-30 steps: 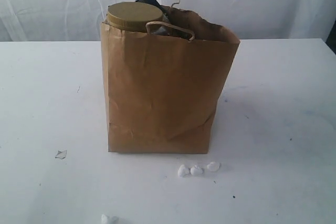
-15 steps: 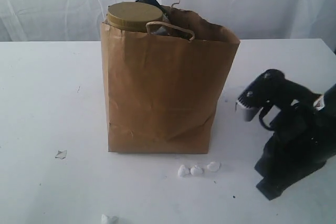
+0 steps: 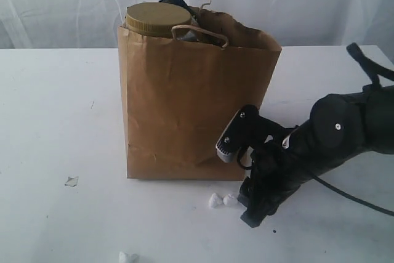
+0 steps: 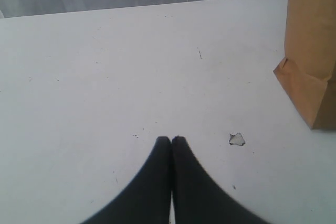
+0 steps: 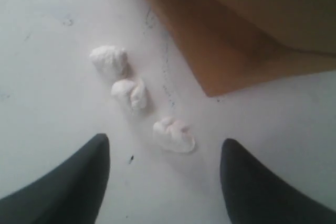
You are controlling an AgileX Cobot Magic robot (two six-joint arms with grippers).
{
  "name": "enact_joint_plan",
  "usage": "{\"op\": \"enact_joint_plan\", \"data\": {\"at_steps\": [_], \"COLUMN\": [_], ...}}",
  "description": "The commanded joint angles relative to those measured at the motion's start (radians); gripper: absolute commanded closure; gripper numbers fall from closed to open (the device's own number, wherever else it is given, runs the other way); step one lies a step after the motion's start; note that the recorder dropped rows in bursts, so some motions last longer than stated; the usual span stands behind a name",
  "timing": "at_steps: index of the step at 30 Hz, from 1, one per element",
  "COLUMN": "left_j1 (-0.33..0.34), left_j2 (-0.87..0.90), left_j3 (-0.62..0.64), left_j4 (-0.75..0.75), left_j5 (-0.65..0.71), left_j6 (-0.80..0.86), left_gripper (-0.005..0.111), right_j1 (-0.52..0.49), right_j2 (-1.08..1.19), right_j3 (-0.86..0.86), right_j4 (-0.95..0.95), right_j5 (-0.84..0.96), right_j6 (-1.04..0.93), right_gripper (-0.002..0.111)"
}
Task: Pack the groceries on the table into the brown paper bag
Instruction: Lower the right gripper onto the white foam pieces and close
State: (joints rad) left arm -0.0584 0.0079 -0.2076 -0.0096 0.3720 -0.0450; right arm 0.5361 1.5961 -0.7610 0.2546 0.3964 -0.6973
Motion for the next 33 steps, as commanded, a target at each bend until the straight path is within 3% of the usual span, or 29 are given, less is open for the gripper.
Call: {"op": "enact_joint_plan", "data": {"at_steps": [1, 7, 12, 18, 23, 33], "left_j1": [-0.007, -0.007, -0.007, -0.007, -0.007, -0.007], "left_j2": [-0.008, -0.008, -0.008, -0.008, -0.008, -0.008], "left_j3": [0.002, 0.002, 0.002, 0.002, 0.002, 0.002], "left_j4": [-0.010, -0.010, -0.010, -0.010, -0.010, -0.010], "left_j5": [-0.004, -0.004, -0.004, -0.004, -0.004, -0.004], "left_j6": [-0.002, -0.002, -0.002, -0.002, -0.002, -0.002], "left_gripper": [0.107, 0.107, 0.107, 0.107, 0.107, 0.107], "right_j1": [0.002, 0.002, 0.002, 0.002, 0.002, 0.002], "right_j2": [0.043, 0.079, 0.116, 0.126, 0.098, 0.034], "right_j3": [0.004, 0.004, 0.004, 0.006, 0.006, 0.006], "right_j4": [-0.003, -0.003, -0.001, -0.001, -0.001, -0.001], "right_j5": [-0.073, -0.100, -0.119, -0.066, -0.008, 0.033], "right_j6": [-0.006, -0.006, 0.031, 0.053, 0.099, 0.099], "right_gripper": [0.050, 0.051, 0.071, 0.082, 0.102, 0.108]}}
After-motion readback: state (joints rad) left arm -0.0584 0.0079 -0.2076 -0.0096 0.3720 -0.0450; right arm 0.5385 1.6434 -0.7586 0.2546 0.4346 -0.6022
